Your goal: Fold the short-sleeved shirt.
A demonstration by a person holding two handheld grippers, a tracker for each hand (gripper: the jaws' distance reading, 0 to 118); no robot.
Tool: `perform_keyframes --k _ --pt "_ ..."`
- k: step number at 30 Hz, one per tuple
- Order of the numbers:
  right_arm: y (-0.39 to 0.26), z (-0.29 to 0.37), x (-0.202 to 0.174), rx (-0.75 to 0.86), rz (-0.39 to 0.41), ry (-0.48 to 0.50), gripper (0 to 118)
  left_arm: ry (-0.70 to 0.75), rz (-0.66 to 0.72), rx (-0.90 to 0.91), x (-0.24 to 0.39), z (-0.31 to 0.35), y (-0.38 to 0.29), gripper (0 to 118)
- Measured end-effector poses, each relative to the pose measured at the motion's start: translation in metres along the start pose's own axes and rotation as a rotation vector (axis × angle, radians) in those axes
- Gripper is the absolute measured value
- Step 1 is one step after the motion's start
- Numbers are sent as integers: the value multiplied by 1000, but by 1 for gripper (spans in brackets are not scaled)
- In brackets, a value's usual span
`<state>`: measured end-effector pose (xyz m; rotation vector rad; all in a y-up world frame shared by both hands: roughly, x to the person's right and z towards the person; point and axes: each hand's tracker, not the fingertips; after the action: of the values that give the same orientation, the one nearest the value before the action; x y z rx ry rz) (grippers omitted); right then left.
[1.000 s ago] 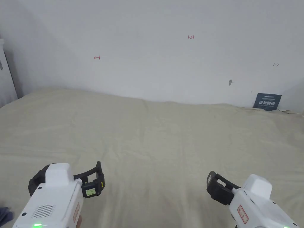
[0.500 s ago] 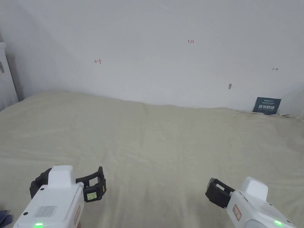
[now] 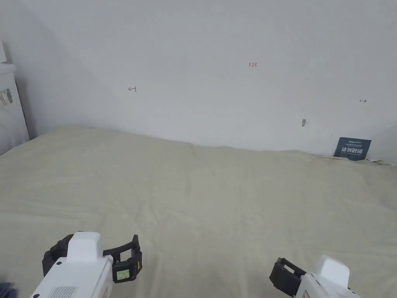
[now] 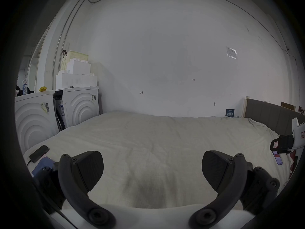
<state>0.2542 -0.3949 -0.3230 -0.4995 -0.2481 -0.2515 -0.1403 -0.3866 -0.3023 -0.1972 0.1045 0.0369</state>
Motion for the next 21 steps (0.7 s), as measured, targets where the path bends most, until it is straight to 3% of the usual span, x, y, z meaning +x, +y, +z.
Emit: perform_keyframes --k 11,21 --pt "2 2 -6 39 52 -12 114 1 -18 -9 3 0 -1 118" --pt "1 4 -2 41 11 21 114 -5 -18 -5 6 1 -1 118"
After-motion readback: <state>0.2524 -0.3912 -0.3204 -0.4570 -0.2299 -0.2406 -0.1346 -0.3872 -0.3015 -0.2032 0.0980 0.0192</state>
